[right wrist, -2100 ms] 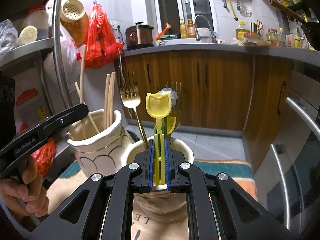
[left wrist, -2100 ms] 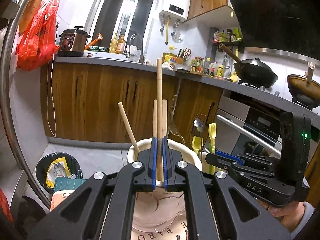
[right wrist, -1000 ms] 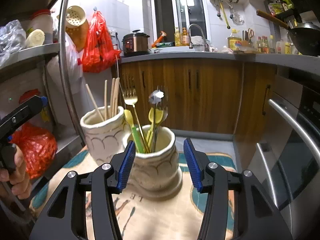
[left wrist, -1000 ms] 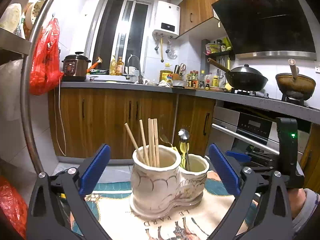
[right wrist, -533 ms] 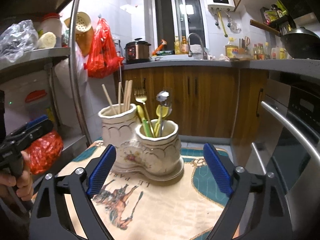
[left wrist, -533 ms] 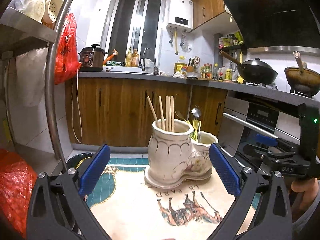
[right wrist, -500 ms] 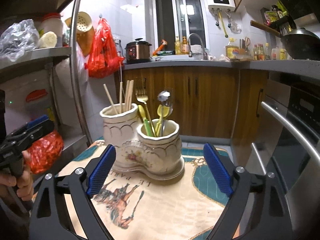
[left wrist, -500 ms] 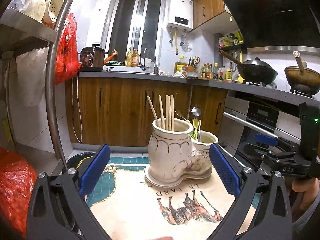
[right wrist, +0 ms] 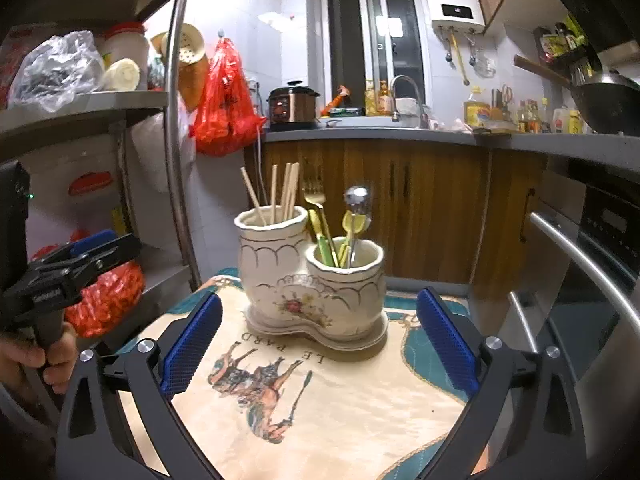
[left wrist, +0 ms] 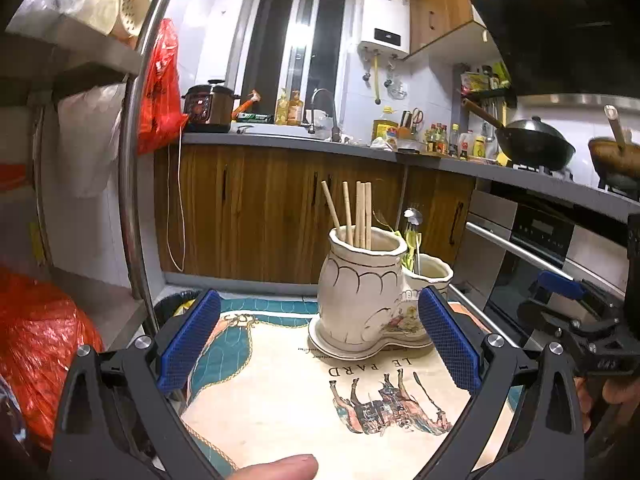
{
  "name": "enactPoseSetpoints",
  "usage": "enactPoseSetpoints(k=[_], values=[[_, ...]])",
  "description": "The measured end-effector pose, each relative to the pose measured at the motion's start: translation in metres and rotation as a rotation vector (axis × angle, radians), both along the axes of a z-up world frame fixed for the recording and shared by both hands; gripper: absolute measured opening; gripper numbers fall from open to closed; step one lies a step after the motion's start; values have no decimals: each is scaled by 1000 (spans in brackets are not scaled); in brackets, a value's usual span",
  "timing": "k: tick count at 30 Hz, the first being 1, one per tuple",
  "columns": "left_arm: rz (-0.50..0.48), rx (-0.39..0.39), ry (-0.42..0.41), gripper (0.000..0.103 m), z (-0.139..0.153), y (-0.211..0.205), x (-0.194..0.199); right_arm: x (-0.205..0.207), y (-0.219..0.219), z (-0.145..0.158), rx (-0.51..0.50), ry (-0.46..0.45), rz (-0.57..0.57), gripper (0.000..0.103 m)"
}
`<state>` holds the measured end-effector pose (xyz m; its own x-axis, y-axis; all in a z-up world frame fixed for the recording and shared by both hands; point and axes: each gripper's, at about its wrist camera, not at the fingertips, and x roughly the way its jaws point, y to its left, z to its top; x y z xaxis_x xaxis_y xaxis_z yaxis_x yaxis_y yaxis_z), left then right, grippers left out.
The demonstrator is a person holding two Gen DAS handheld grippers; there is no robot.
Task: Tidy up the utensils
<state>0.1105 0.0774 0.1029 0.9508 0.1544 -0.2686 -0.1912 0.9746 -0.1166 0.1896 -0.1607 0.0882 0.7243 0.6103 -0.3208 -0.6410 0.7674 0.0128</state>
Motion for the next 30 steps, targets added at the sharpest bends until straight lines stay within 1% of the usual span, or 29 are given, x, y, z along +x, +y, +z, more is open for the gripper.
enactPoseSetpoints(k=[2, 5, 10, 19, 30], values=[[4, -13, 9, 98, -1, 3, 0, -3, 3, 1, -7, -11, 6, 97], [-8, -12, 18, 98, -2, 4, 1, -3, 6, 1, -12, -11, 16, 97], [-19, 42, 12, 98, -1, -6, -2, -5, 10, 1, -27, -19, 16, 97], [-33, 91, -1, 98, 3, -16, -11, -17, 8, 4, -36, -59, 13, 97], [-34, 97, 5, 98, 2, -17, -11, -14, 3, 5, -25, -58, -1, 97]])
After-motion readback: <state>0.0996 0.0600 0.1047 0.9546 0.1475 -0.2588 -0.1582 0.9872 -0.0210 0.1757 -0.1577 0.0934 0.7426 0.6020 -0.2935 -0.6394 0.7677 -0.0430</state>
